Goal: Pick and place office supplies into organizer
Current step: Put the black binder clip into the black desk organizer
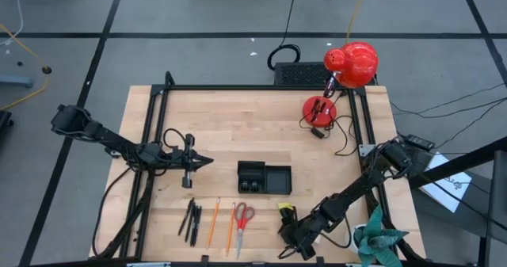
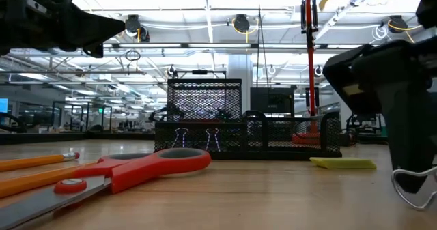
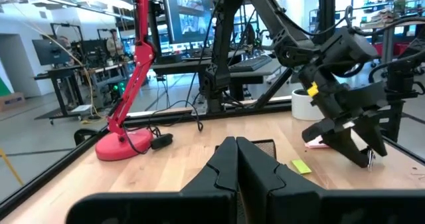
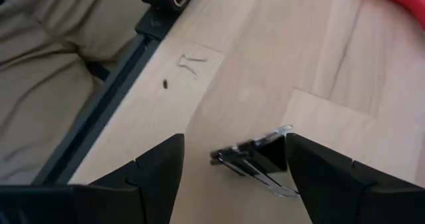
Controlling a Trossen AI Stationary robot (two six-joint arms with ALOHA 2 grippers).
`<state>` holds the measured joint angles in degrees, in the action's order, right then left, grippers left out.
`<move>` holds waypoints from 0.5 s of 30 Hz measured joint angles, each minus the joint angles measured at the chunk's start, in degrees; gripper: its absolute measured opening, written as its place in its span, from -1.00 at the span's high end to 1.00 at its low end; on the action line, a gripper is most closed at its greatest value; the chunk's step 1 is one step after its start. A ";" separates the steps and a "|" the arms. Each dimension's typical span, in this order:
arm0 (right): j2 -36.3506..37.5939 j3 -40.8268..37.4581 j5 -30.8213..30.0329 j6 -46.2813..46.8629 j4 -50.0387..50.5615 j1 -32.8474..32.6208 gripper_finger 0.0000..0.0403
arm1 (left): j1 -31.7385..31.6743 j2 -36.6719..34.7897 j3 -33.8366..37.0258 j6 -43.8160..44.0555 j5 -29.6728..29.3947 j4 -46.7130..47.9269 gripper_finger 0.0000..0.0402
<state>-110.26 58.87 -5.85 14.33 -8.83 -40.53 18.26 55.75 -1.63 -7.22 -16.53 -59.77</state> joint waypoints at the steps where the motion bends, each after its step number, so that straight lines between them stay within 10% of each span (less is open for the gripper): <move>1: -0.04 0.00 0.00 0.02 0.15 0.00 -0.26 | -0.02 -0.01 0.00 0.01 0.00 0.00 0.97; 15: -0.04 0.00 -0.02 -0.23 0.26 0.44 0.24 | -0.02 -0.02 0.00 -0.02 0.00 0.00 0.97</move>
<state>-110.30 58.87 -5.87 14.11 -8.58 -40.10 18.24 55.73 -1.63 -7.25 -16.53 -59.77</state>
